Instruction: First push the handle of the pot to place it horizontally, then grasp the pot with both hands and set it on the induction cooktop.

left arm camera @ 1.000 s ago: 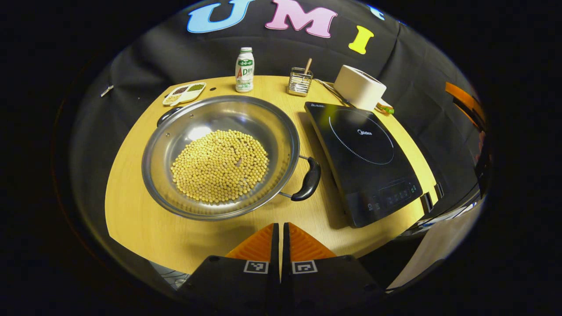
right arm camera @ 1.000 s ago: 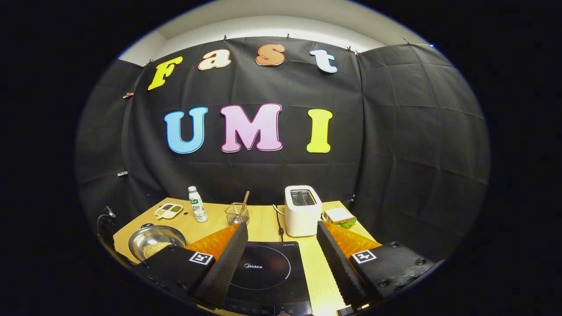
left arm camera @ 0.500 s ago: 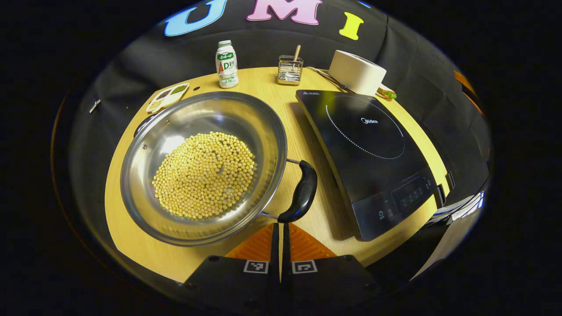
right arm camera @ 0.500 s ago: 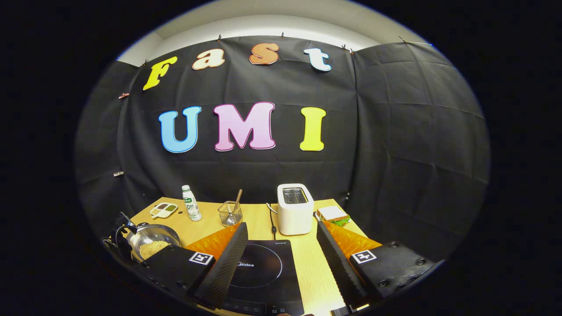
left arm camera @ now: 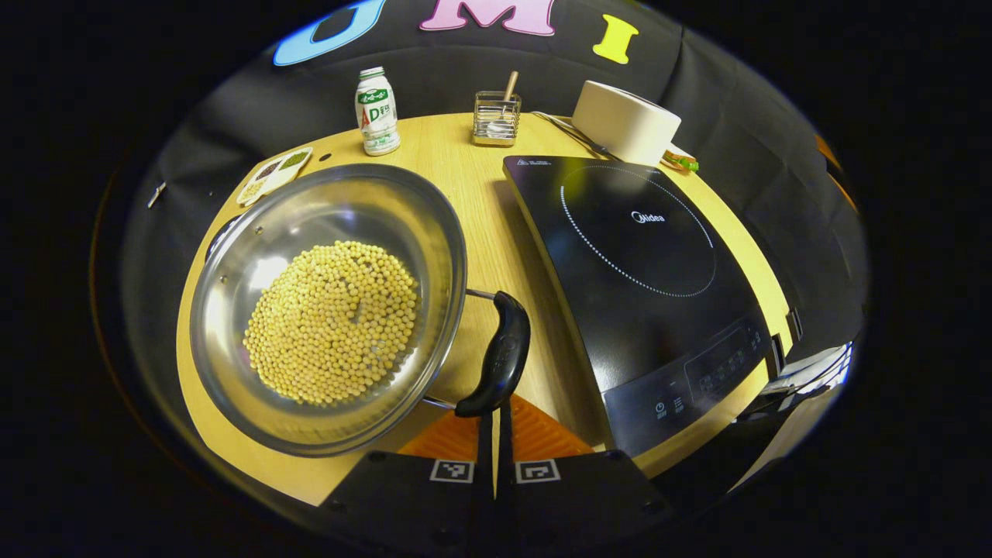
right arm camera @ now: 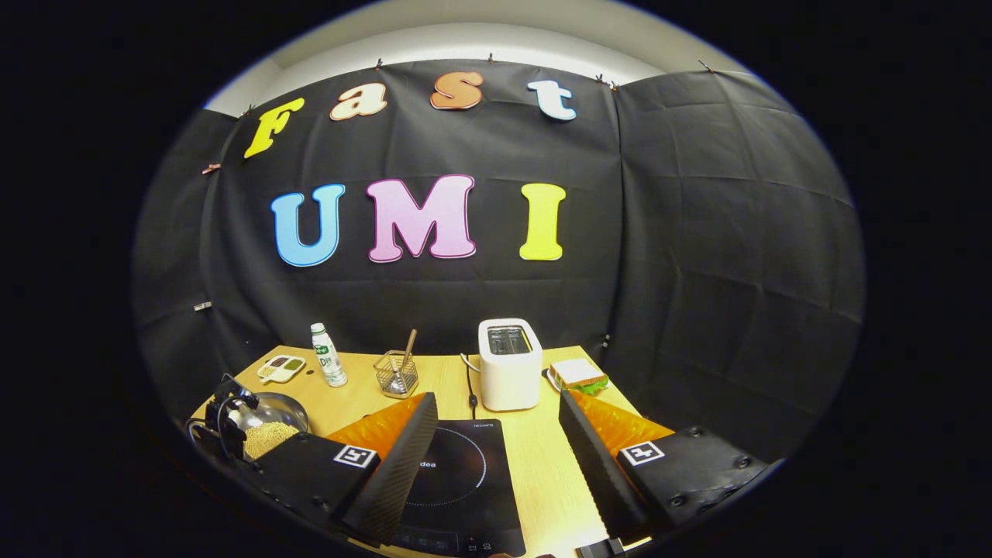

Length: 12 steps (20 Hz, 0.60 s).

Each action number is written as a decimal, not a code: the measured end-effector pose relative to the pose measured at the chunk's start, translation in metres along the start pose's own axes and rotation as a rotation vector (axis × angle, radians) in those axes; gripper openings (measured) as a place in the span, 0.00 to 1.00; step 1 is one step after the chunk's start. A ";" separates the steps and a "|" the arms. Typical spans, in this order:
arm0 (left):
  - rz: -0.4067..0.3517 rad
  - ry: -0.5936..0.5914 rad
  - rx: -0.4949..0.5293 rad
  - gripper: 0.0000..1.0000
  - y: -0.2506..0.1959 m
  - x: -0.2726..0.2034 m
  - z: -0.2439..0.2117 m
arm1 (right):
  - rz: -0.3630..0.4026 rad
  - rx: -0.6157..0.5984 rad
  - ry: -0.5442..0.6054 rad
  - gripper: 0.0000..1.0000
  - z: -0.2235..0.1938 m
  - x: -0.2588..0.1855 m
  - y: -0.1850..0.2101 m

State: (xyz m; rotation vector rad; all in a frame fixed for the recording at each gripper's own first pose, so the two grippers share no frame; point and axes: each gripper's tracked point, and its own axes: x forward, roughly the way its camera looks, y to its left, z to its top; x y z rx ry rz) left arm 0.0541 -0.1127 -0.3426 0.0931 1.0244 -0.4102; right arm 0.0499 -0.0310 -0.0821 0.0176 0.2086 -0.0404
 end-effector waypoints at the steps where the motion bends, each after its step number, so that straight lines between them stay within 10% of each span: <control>1: 0.000 -0.002 0.005 0.05 -0.001 0.002 0.004 | -0.002 0.000 0.002 0.98 0.000 0.001 -0.001; 12: 0.012 -0.039 0.004 0.04 0.003 0.027 0.059 | -0.020 -0.018 0.016 0.98 -0.004 0.005 -0.010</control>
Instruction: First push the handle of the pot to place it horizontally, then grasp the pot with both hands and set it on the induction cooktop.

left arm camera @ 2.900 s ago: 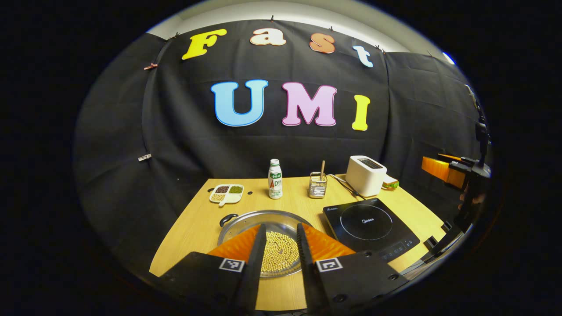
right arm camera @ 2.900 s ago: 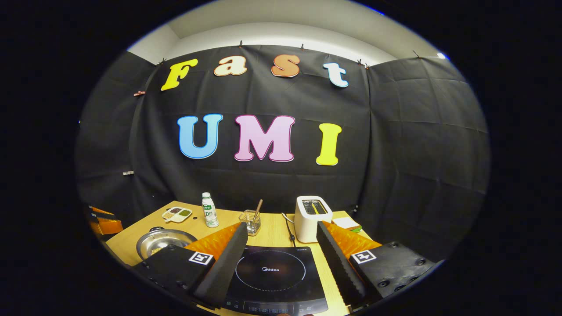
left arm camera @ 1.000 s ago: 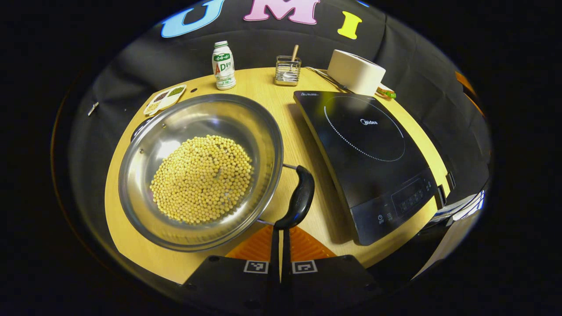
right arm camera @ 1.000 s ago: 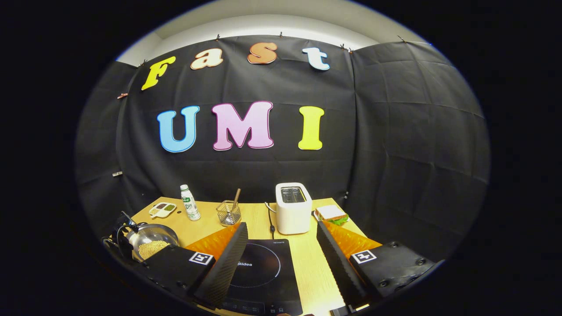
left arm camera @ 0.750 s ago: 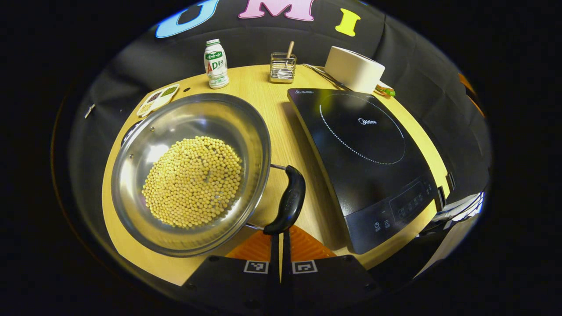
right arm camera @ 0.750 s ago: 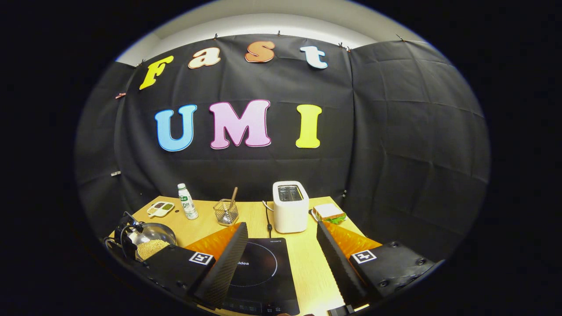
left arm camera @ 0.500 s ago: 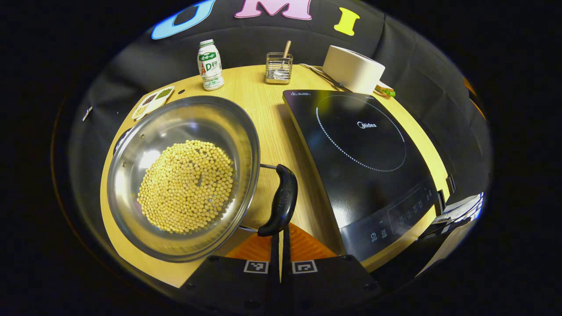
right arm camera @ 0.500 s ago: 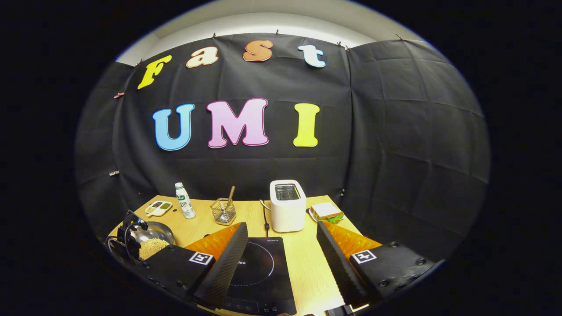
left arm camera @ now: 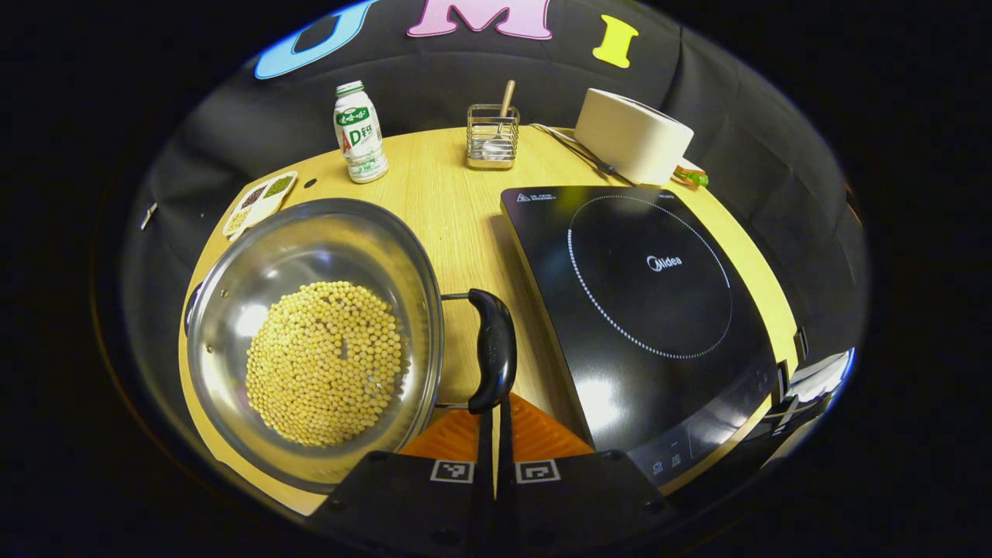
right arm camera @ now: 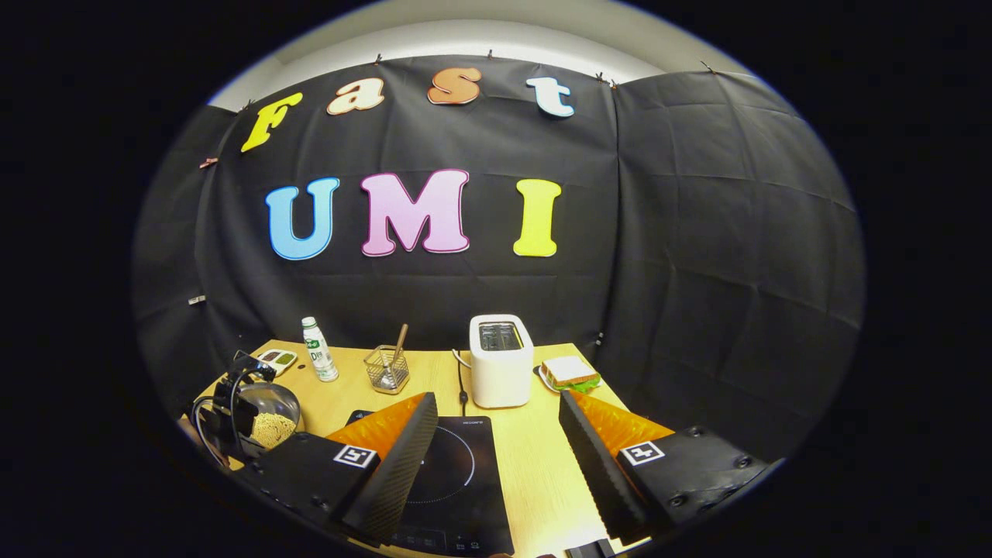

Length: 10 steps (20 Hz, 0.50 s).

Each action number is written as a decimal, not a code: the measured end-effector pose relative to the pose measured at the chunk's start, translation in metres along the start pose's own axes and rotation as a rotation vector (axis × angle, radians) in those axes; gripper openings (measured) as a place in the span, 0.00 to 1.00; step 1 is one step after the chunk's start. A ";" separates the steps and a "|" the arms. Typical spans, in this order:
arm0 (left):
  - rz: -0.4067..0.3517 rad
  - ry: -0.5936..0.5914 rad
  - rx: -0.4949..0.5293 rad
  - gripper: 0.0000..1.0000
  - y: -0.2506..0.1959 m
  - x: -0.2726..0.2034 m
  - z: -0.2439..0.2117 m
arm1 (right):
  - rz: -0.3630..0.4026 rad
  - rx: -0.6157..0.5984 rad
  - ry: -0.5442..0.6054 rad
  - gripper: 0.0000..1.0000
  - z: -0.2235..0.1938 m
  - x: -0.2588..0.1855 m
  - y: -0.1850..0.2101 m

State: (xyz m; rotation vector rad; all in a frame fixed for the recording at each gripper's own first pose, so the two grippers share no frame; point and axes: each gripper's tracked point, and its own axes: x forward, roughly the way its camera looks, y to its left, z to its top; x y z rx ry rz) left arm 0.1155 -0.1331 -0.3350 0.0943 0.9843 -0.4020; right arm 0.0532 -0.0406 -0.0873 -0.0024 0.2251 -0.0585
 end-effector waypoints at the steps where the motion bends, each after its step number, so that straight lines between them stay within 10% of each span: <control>1: 0.000 -0.004 -0.004 0.05 0.000 0.002 0.004 | -0.002 -0.001 0.003 0.98 -0.001 0.000 -0.001; 10: -0.011 -0.047 -0.045 0.05 0.001 0.011 0.027 | 0.001 -0.025 0.025 0.98 -0.007 -0.005 0.001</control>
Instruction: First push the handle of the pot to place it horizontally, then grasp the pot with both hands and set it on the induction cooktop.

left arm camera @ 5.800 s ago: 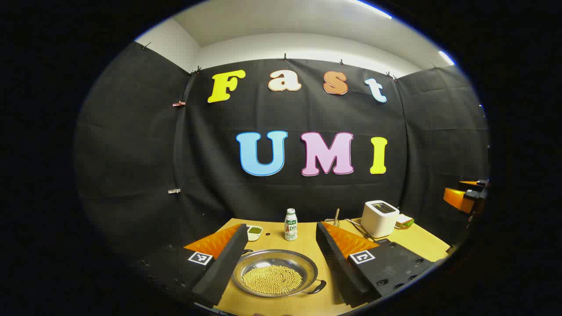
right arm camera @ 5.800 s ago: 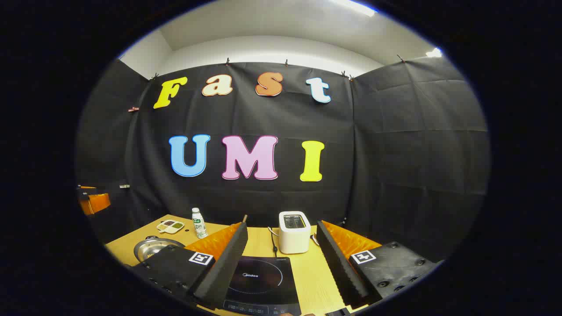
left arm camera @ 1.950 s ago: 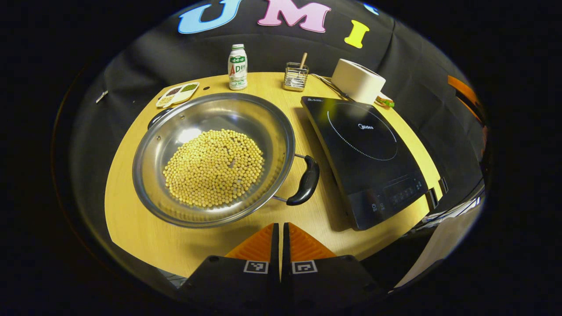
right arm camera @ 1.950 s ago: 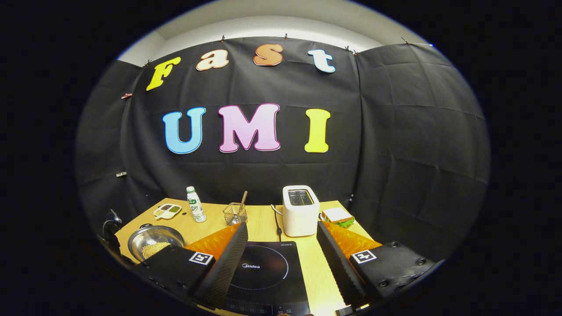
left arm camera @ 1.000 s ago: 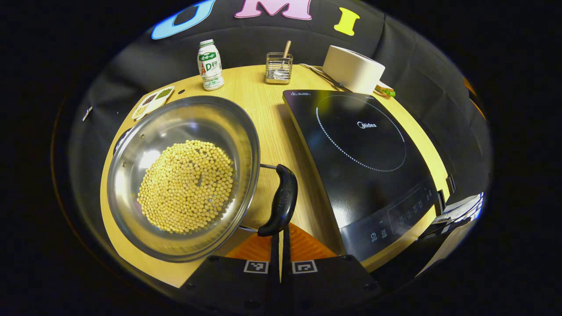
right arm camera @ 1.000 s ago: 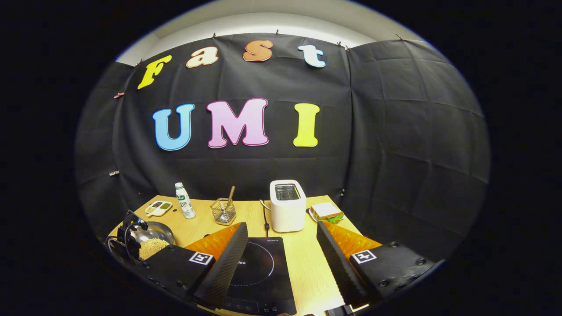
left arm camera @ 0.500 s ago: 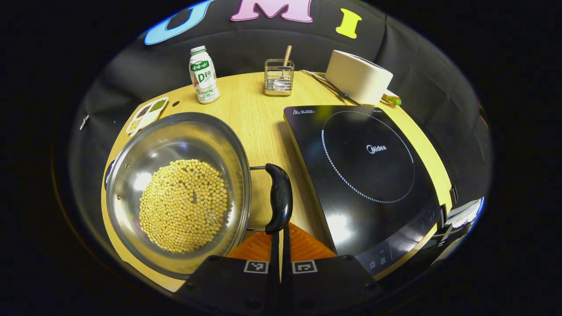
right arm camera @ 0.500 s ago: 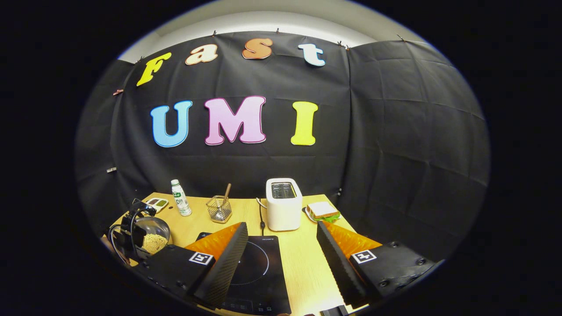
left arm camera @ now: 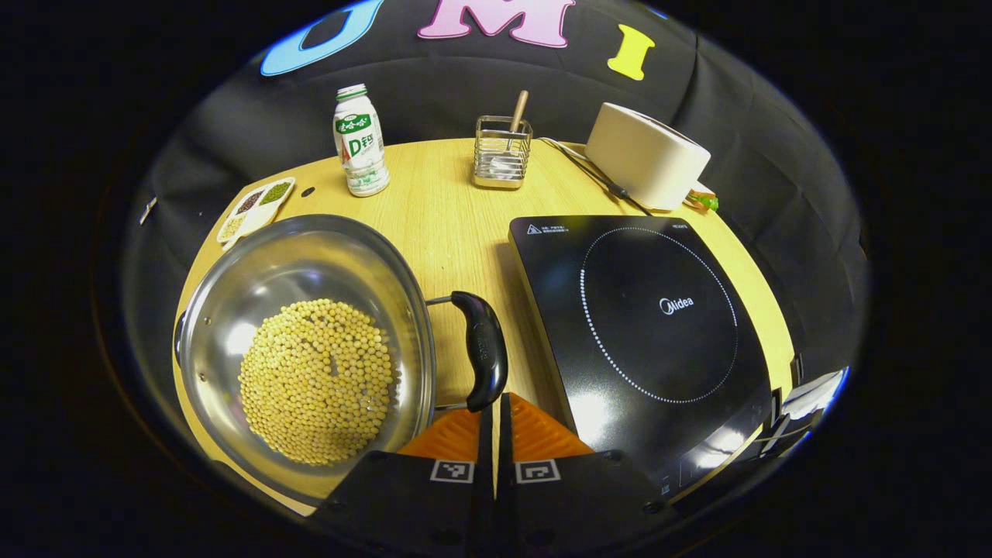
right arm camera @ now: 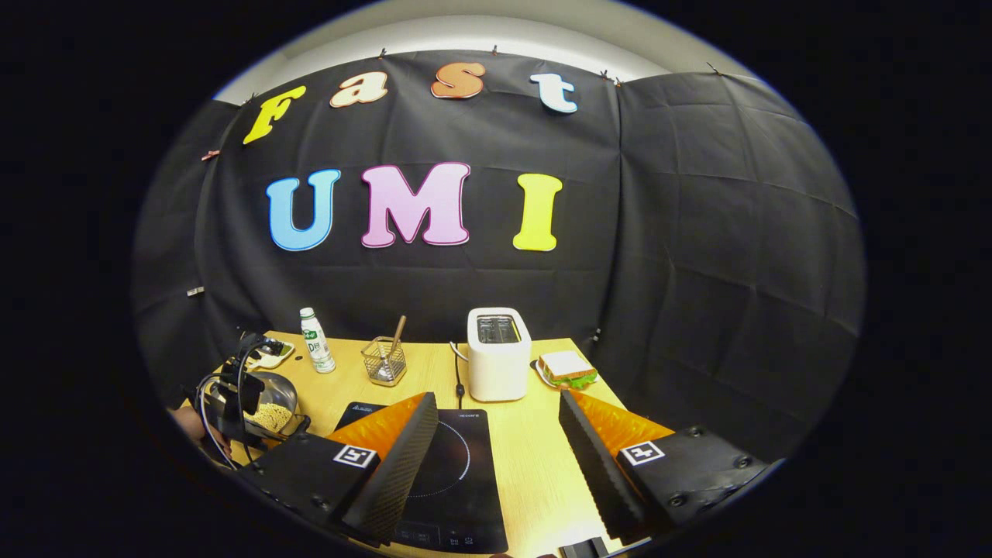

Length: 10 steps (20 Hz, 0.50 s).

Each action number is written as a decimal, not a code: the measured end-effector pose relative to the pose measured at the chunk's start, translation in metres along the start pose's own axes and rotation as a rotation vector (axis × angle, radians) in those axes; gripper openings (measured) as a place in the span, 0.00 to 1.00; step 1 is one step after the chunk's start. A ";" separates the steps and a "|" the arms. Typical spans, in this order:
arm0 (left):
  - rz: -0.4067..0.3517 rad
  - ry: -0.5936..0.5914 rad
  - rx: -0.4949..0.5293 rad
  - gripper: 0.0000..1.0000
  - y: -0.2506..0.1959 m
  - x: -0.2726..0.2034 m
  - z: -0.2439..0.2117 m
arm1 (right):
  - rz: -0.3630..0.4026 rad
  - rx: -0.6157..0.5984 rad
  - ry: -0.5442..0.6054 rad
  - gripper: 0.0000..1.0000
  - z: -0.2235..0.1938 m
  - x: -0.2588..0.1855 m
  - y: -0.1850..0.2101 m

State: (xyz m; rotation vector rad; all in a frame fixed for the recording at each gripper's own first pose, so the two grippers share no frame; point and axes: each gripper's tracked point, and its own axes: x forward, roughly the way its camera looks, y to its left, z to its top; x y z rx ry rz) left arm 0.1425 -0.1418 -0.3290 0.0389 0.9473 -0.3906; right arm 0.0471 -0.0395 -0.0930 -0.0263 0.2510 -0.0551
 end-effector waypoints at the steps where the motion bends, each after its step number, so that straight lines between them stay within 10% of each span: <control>1: -0.006 -0.013 -0.008 0.05 -0.002 -0.003 0.000 | 0.003 -0.002 0.002 0.98 0.000 -0.001 0.001; 10: -0.034 -0.262 -0.064 0.06 0.000 -0.086 -0.008 | 0.107 -0.018 0.029 0.98 -0.006 -0.018 0.053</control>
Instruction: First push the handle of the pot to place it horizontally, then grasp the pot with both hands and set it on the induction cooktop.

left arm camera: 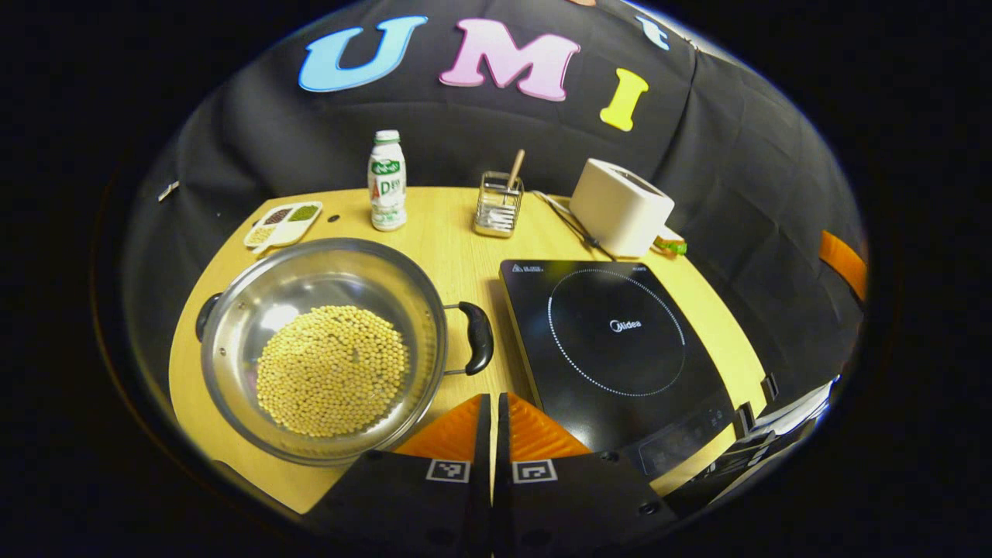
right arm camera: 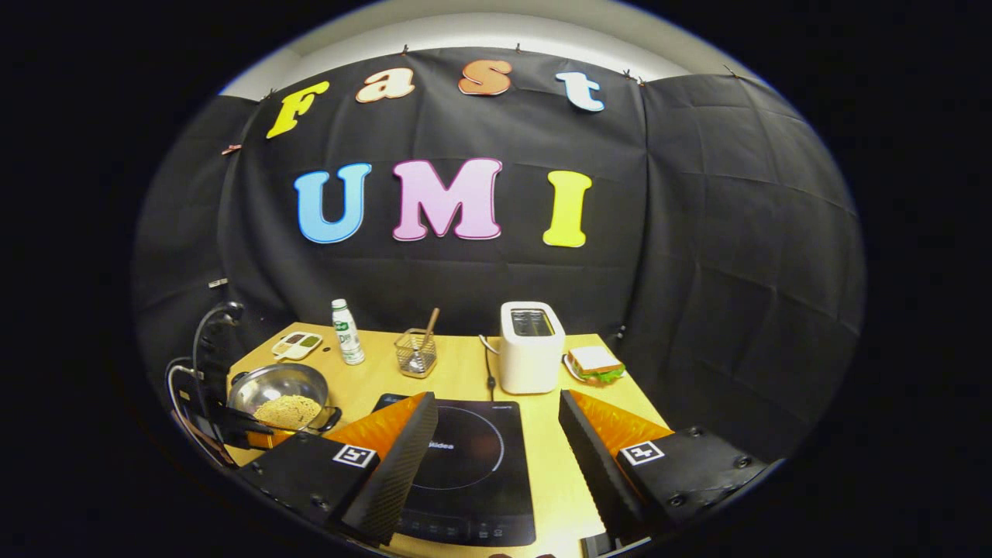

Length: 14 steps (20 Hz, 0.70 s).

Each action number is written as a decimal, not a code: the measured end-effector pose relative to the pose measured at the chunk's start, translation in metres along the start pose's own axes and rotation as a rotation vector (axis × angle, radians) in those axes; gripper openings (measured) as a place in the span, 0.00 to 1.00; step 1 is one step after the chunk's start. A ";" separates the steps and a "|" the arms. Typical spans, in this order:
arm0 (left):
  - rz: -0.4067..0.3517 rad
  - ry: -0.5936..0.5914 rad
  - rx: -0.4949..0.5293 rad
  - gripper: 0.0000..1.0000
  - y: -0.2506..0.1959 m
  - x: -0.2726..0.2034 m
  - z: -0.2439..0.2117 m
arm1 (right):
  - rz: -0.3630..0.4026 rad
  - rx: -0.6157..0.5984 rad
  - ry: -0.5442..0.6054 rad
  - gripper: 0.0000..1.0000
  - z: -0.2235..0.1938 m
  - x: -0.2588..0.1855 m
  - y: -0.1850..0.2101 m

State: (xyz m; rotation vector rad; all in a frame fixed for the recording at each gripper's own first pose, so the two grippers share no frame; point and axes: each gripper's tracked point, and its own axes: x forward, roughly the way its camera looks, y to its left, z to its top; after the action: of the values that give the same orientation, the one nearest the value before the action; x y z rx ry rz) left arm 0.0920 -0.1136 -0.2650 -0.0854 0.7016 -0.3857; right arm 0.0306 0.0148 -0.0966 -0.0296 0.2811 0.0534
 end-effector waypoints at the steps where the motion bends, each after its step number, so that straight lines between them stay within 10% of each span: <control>1: 0.006 -0.028 -0.008 0.07 0.006 -0.013 0.001 | 0.016 -0.005 0.004 0.98 -0.002 0.000 0.009; 10: 0.161 -0.193 -0.126 0.10 0.120 -0.113 0.003 | 0.126 -0.044 0.055 0.98 -0.015 0.003 0.095; 14: 0.202 -0.197 -0.224 0.27 0.169 -0.138 0.001 | 0.174 -0.039 0.118 0.98 -0.026 0.010 0.135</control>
State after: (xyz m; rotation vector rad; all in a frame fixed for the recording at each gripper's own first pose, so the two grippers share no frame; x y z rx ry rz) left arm 0.0502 0.0939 -0.2141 -0.2592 0.5503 -0.1017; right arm 0.0256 0.1495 -0.1274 -0.0473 0.4007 0.2309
